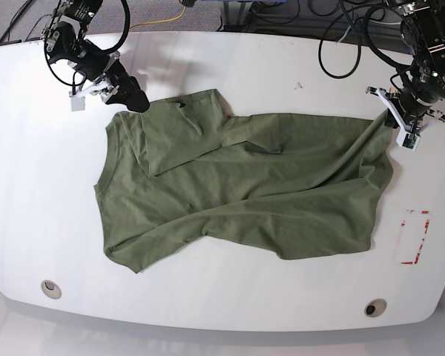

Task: Layout the t-shirt on the table in an organized manner, then fold the t-shirt properly
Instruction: 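Drag the shirt with both grippers, stretching it across the table, then pull both held shirt edges further away from the robot, spreading it flat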

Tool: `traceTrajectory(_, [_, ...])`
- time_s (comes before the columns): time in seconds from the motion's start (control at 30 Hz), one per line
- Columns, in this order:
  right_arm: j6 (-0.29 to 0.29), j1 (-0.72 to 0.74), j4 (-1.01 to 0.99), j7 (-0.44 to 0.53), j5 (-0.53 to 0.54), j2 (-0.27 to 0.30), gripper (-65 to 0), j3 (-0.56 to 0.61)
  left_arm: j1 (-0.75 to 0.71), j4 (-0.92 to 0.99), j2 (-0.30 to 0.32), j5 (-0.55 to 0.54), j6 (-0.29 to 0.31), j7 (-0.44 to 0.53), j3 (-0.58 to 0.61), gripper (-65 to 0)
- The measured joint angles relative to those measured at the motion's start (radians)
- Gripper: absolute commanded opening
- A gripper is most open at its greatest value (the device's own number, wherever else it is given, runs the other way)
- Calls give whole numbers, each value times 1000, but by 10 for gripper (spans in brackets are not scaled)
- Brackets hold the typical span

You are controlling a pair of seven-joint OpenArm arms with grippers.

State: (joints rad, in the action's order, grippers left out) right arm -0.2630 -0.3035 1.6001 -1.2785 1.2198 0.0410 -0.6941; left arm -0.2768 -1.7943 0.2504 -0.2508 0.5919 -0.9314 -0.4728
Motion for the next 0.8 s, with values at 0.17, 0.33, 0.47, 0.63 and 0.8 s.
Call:
traceTrajectory(0.17, [-9, 32, -21, 3, -6, 3, -228, 0, 0, 0, 0, 0, 0, 0, 0, -650])
traceTrajectory(0.33, [-11, 68, -56, 10, -35, 0, -228, 2, 0, 0, 0, 0, 0, 0, 0, -650])
traceTrajectory(0.47, [-11, 92, -90, 10, -57, 4, -228, 1, 0, 0, 0, 0, 0, 0, 0, -650])
traceTrajectory(0.63, [-26, 110, -95, 11, -68, 4, -228, 1, 0, 0, 0, 0, 0, 0, 0, -650])
traceTrajectory(0.8, [-26, 108, -95, 11, -92, 19, -228, 14, 0, 0, 0, 0, 0, 0, 0, -650])
